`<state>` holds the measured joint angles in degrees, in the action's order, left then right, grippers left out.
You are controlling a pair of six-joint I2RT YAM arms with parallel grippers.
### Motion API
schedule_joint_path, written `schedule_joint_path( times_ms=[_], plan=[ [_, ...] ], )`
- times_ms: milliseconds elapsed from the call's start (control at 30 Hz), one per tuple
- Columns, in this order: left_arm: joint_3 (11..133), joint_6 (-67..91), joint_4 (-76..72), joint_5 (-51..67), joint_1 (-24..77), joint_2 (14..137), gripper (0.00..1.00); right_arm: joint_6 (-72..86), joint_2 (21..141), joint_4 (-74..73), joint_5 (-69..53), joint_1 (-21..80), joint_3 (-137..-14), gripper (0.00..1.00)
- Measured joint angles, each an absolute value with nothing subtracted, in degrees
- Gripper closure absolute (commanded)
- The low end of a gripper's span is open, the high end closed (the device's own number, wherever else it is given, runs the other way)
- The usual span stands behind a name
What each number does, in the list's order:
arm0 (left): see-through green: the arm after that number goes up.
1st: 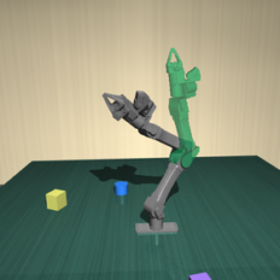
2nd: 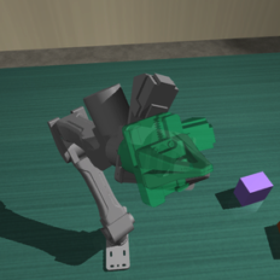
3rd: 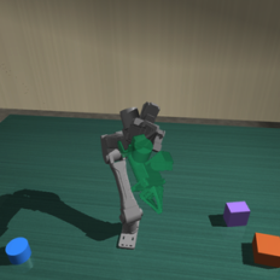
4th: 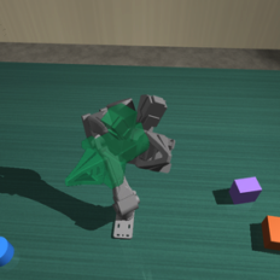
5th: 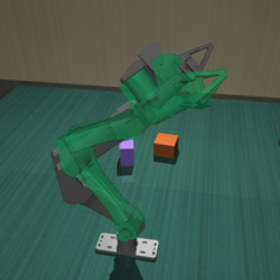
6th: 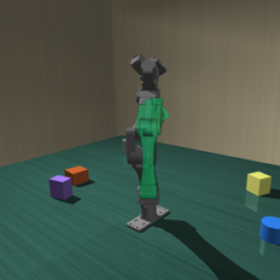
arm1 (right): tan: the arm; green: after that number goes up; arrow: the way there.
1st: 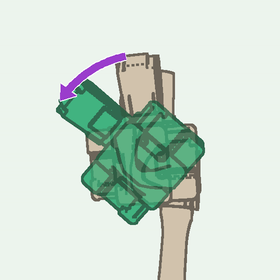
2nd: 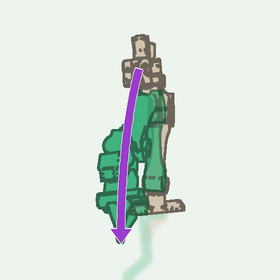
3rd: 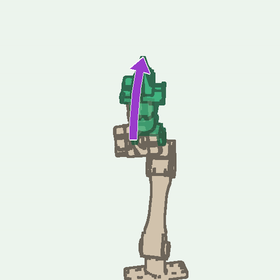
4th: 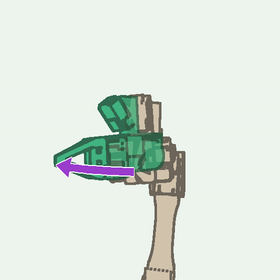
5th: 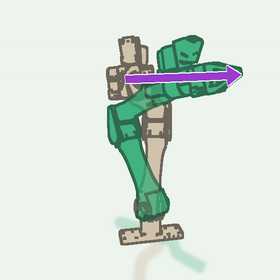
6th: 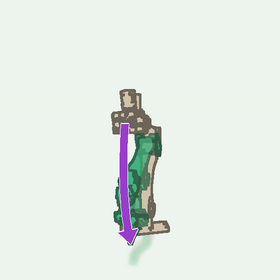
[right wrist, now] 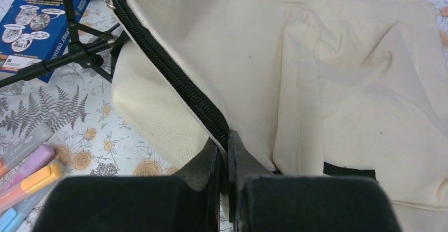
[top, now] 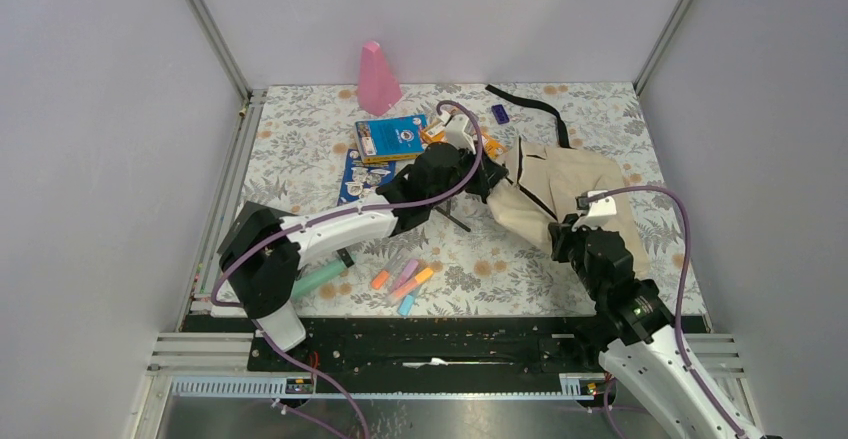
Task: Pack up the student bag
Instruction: Unzip the student bag at the center of the board.
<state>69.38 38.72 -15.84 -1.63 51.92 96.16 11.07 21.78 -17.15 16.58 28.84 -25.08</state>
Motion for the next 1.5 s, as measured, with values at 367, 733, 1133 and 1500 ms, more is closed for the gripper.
schedule_joint_path(
  times_ms=[367, 733, 1133, 1500],
  plan=[
    [73.8, 34.3, -11.4, 0.7, 50.9, 96.4, 1.0, 13.7, 15.5, -18.0, 22.9, 28.9, -23.5, 0.79],
    [74.2, 34.3, -7.5, 1.3, 50.2, 95.7, 1.0, 16.7, 4.7, -21.5, 29.5, 28.9, -22.8, 0.27],
    [73.5, 31.0, -3.1, 6.9, 48.7, 94.1, 1.0, 14.5, 19.8, -17.2, 10.1, 28.8, -25.7, 0.34],
    [70.1, 28.6, -4.4, 15.3, 48.7, 91.9, 1.0, 14.7, 36.2, -7.5, -6.4, 28.8, -28.4, 0.37]
  ],
)
